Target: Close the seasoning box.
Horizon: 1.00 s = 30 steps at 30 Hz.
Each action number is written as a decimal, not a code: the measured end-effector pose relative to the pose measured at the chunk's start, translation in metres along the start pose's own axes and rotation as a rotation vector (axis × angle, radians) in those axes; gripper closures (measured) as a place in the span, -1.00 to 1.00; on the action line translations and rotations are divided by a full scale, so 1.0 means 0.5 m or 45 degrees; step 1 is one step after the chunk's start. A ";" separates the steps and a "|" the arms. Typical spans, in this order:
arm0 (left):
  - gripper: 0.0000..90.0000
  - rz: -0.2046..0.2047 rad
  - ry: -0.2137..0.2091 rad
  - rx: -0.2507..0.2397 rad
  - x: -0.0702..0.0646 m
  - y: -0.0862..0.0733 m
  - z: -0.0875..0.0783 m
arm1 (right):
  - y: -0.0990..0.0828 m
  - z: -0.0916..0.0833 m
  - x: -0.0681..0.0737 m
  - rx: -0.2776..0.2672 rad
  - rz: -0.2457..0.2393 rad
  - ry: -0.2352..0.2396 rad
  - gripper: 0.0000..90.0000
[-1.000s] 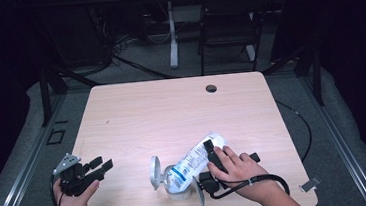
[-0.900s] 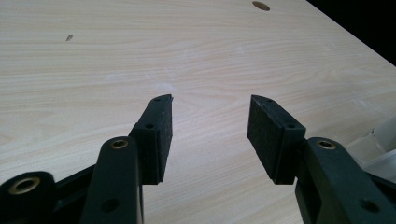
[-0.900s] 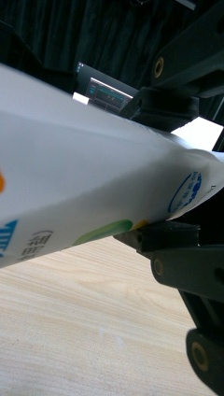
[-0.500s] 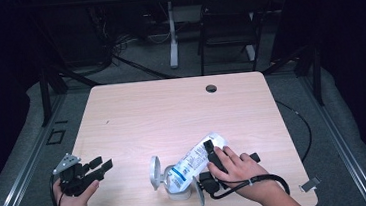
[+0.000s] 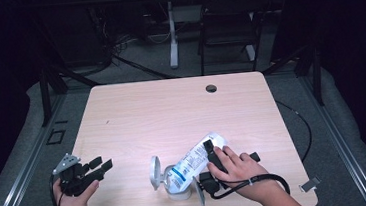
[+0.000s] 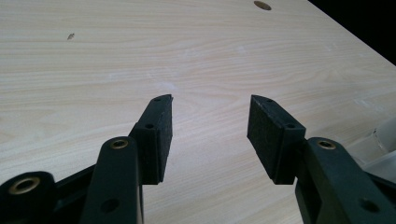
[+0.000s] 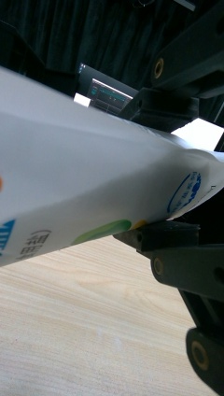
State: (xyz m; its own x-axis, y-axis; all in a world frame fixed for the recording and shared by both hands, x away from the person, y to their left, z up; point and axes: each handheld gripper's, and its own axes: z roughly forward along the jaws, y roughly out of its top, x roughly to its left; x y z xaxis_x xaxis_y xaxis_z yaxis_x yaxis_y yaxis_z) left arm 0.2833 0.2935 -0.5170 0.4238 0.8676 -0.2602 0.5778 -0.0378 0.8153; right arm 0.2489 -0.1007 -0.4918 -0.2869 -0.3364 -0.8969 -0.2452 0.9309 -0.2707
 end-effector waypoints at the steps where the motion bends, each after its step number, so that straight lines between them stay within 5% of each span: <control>1: 0.13 0.000 0.000 0.000 0.000 0.000 0.000 | 0.000 0.000 0.000 0.001 -0.001 0.000 0.15; 30: 0.13 -0.009 0.005 -0.001 0.003 -0.001 0.001 | 0.000 -0.002 -0.003 0.003 -0.019 -0.005 0.16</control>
State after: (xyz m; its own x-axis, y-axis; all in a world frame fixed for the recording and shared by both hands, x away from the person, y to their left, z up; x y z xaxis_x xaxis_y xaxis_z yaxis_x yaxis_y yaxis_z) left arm 0.2837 0.2945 -0.5181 0.4171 0.8698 -0.2637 0.5800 -0.0313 0.8140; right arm 0.2482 -0.1001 -0.4900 -0.2798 -0.3500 -0.8940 -0.2470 0.9261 -0.2852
